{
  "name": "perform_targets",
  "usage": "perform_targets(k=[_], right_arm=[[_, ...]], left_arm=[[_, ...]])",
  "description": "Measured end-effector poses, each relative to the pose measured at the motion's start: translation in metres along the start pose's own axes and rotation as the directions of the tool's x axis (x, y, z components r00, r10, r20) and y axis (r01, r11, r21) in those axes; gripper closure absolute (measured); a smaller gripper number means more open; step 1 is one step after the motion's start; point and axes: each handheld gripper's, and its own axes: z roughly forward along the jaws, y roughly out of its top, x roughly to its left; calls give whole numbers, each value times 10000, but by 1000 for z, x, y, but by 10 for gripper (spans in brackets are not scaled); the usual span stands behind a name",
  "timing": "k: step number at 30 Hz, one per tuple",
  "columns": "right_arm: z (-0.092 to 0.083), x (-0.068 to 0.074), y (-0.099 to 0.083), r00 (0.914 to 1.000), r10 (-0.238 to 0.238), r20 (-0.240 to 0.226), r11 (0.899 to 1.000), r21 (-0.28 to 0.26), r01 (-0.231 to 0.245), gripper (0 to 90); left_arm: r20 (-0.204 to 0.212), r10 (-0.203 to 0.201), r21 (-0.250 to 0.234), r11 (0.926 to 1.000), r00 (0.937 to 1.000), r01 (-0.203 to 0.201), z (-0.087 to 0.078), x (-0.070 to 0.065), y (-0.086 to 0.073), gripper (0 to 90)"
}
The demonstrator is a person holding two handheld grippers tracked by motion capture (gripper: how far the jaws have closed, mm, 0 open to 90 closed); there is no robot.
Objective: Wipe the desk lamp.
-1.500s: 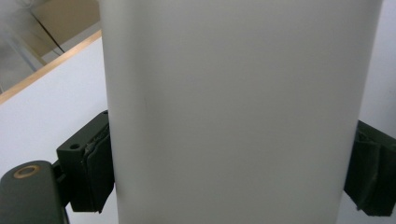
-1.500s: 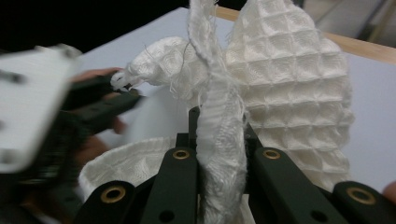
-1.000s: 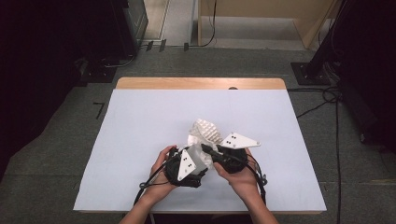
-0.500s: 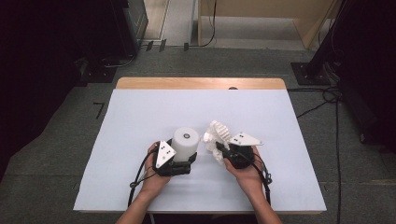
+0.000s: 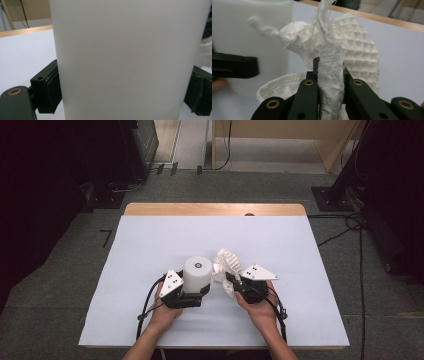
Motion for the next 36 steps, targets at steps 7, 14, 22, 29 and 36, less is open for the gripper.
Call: perform_targets(k=[7, 14, 22, 29, 36], right_arm=[[7, -10, -11, 9945, -548, 895, 9956, 808, 476, 830], [8, -14, -15, 9939, -580, 938, 9932, 1061, 480, 826], [15, -16, -20, 9949, -666, 754, 9827, 1777, 523, 803], [13, -23, -21, 9944, -621, 854, 9795, 1966, 443, 771], [11, -26, -20, 9959, -448, 789, 9816, 1889, 292, 666]], left_arm=[[-347, 583, 838, 9950, 9977, -552, 4, -1, -7, 80], [-127, 540, 1136, 9922, 9985, -523, -2, 2, -10, 52], [32, 758, 1414, 9871, 9971, -755, -11, 4, -11, 0], [185, 968, 1523, 9834, 9951, -985, -21, 5, -12, 0], [613, 751, 940, 9923, 9953, -806, -37, 13, -10, 0]])
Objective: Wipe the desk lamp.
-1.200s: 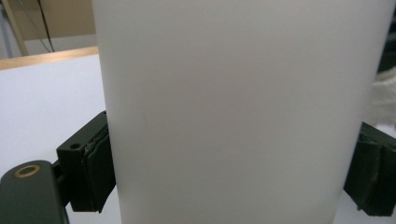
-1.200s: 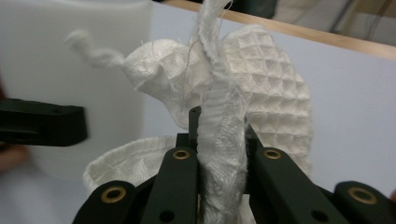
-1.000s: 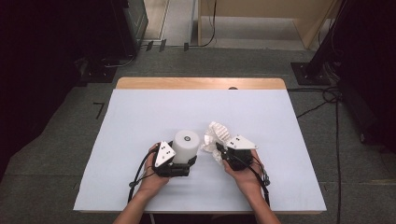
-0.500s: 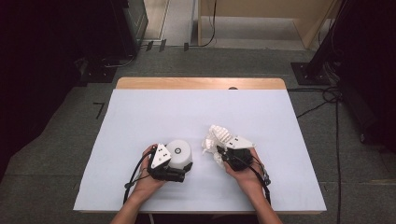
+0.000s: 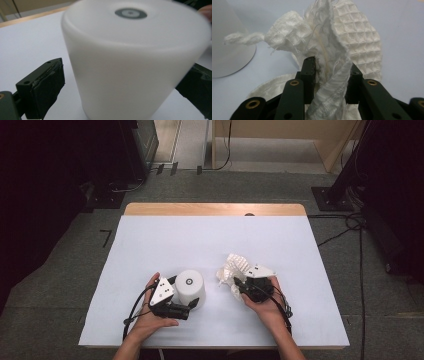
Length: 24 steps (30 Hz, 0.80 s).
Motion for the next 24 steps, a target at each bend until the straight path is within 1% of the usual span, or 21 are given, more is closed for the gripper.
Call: perform_targets(k=[1, 2, 3, 4, 5, 6, 7, 9, 10, 11, 12, 14, 15, 17, 18, 19, 20, 21, 22, 23, 24], right_arm=[[-1, 0, 0, 10000, 40, 32, 10000, -57, -40, 658], [-1, 0, 0, 10000, 40, 32, 10000, -57, -40, 658], [-2, 0, 1, 9999, -4, 146, 9999, -137, 6, 643], [-5, 0, 2, 9988, -39, 497, 9998, -187, 48, 622], [-7, -2, 3, 9965, 34, 837, 9998, -220, -16, 606], [-9, -7, 3, 9937, 254, 1094, 9995, -201, -233, 579], [-10, -11, 2, 9914, 435, 1236, 9990, -192, -414, 568], [-12, -21, 0, 9837, 855, 1582, 9963, -151, -842, 552], [-12, -21, 0, 9837, 855, 1582, 9963, -151, -842, 552], [-16, -33, -2, 9744, 1456, 1713, 9893, -211, -1441, 566], [-17, -37, -3, 9723, 1649, 1658, 9863, -193, -1640, 616], [-21, -47, -6, 9708, 2012, 1305, 9795, -267, -1994, 727], [-22, -50, -7, 9691, 2138, 1232, 9769, -294, -2118, 778], [-25, -54, -8, 9640, 2307, 1322, 9730, -413, -2272, 843], [-28, -56, -8, 9610, 2446, 1290, 9693, -567, -2391, 853], [-32, -57, -8, 9578, 2611, 1202, 9636, -924, -2511, 861], [-36, -57, -8, 9571, 2655, 1161, 9606, -1166, -2523, 864], [-41, -56, -6, 9563, 2673, 1187, 9562, -1558, -2479, 869], [-41, -56, -6, 9563, 2673, 1187, 9562, -1558, -2479, 869], [-53, -50, 1, 9657, 2332, 1144, 9528, -2257, -2033, 871], [-56, -47, 3, 9716, 2137, 1019, 9526, -2420, -1841, 870]], left_arm=[[157, -70, -91, 9999, 9999, 72, -2, 1, 0, 0], [157, -70, -91, 9999, 9999, 72, -2, 1, 0, 0], [263, -121, -189, 9997, 9996, 126, -4, 2, 0, 0], [284, -157, -220, 9996, 9995, 163, -5, 3, 0, 0], [287, -178, -252, 9995, 9994, 186, -5, 4, 0, 0], [361, -228, -283, 9993, 9991, 239, -5, 4, -1, 0], [368, -256, -337, 9991, 9990, 268, -5, 3, -1, 0], [372, -282, -376, 9989, 9989, 296, -5, 3, -1, 0], [381, -283, -410, 9987, 9989, 298, -5, 4, -1, 0], [478, -325, -471, 9983, 9983, 347, -6, 5, -1, 0], [534, -369, -497, 9980, 9979, 396, -6, 6, -2, 0], [661, -481, -526, 9973, 9967, 516, -6, 7, -2, 0], [720, -521, -560, 9968, 9960, 562, -6, 8, -2, 0], [808, -606, -688, 9954, 9949, 662, -7, 8, -3, 0], [865, -677, -738, 9945, 9939, 742, -7, 9, -2, 0], [871, -683, -739, 9945, 9939, 748, -7, 9, -2, 0], [872, -693, -745, 9943, 9938, 758, -7, 9, -3, 0], [857, -697, -741, 9943, 9939, 761, -7, 8, -3, 0], [857, -697, -741, 9943, 9939, 761, -7, 8, -3, 0], [804, -700, -736, 9944, 9943, 759, -5, 7, -4, 0], [746, -694, -726, 9945, 9948, 748, -4, 7, -4, 0]])
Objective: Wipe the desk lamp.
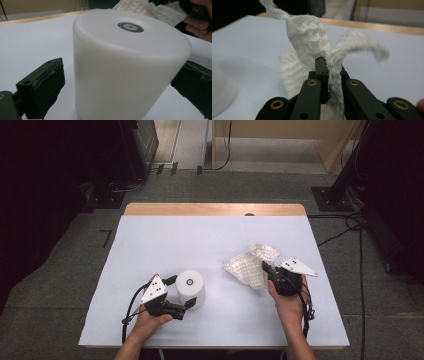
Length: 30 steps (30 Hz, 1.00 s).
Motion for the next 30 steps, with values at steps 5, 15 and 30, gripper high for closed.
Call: perform_targets(k=[5, 15, 30], right_arm=[[5, 38, 1, 9605, -1164, -2529, 9914, 282, 1276, 851], [30, 86, -20, 7779, -2918, -5566, 8626, 1982, 4654, 447], [64, 64, -29, 9643, -2233, -1425, 9495, 1921, 2483, 166]], left_arm=[[-168, -14, -132, 9999, 9999, 12, 1, -2, 0, 0], [26, -77, -180, 9998, 10000, 77, -1, 0, 0, 0], [62, -33, -96, 9999, 10000, 33, 0, -1, 0, 25]])
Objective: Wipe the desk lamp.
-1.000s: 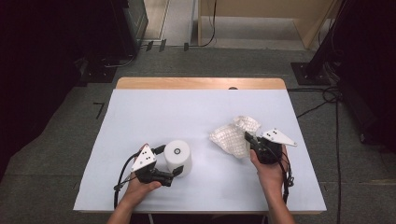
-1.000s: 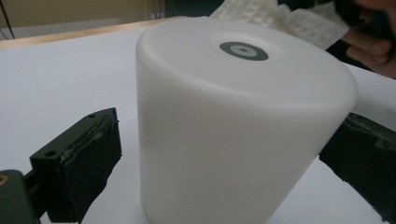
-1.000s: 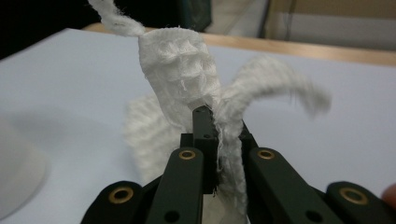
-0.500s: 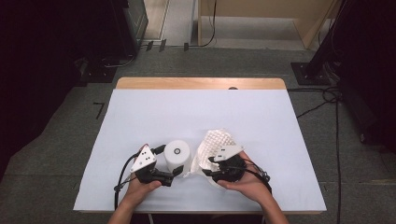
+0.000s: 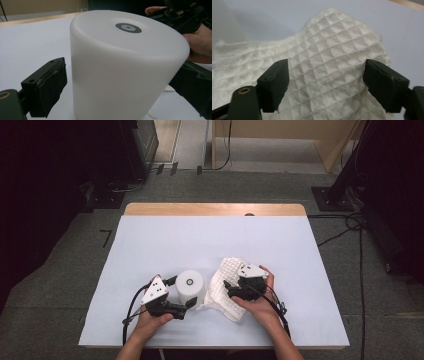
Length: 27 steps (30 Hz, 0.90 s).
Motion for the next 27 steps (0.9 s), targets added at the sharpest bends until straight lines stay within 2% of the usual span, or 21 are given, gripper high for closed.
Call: perform_targets(k=[1, 2, 5, 8, 10, 12, 13, 17, 18, 19, 22, 23, 25, 26, 27], right_arm=[[0, 0, 0, 10000, 0, 0, 10000, 0, 0, 166], [10, 0, -2, 9999, 134, -85, 9984, 554, -129, 109], [17, 1, -5, 9995, 305, -22, 9925, 1184, -300, 55], [22, 6, -7, 9997, 75, -211, 9853, 1705, -38, 3], [24, 10, -7, 9994, -297, -165, 9817, 1876, 322, 0], [24, 8, -6, 9997, 5, -257, 9749, 2227, 52, 0], [24, 8, -5, 9996, -37, -272, 9719, 2352, 100, 6], [19, 5, -4, 9994, -104, -341, 9703, 2411, 183, 135], [19, 5, -4, 9994, -104, -341, 9703, 2411, 183, 135], [14, 0, -4, 9996, -68, -273, 9761, 2170, 125, 346], [9, -8, -6, 9999, 93, -101, 9818, 1899, -72, 613], [8, -10, -8, 10000, 32, -86, 9844, 1762, -16, 662], [7, -10, -10, 9999, -117, -119, 9868, 1613, 134, 692], [5, -6, -11, 9994, -346, 14, 9878, 1518, 340, 738], [4, -4, -10, 9995, -313, -41, 9882, 1497, 315, 743]], left_arm=[[15, -57, -3, 10000, 10000, 57, 1, 0, 0, 25], [2, -66, -15, 10000, 10000, 66, 1, 0, 0, 26], [-14, -58, -16, 10000, 10000, 58, 1, -1, 0, 26], [-72, -46, 20, 10000, 10000, 46, 2, -1, -1, 26], [-83, -21, 71, 10000, 10000, 21, 2, -1, -1, 27], [-83, -35, 101, 9999, 10000, 35, 2, -1, -1, 28], [-76, -40, 104, 9999, 10000, 41, 2, -1, -1, 28], [-95, -49, 90, 9999, 9999, 50, 3, -2, -1, 28], [-95, -49, 90, 9999, 9999, 50, 3, -2, -1, 28], [-106, -75, 68, 9999, 9999, 75, 3, -2, -1, 29], [-149, -72, 37, 10000, 9999, 73, 3, -3, -1, 33], [-153, -78, 29, 10000, 9999, 79, 4, -3, -1, 35], [-155, -78, 18, 10000, 9998, 78, 4, -3, -1, 36], [-154, -47, 27, 10000, 9999, 48, 5, -3, -1, 38], [-153, -46, 26, 10000, 9999, 46, 5, -3, -1, 38]])
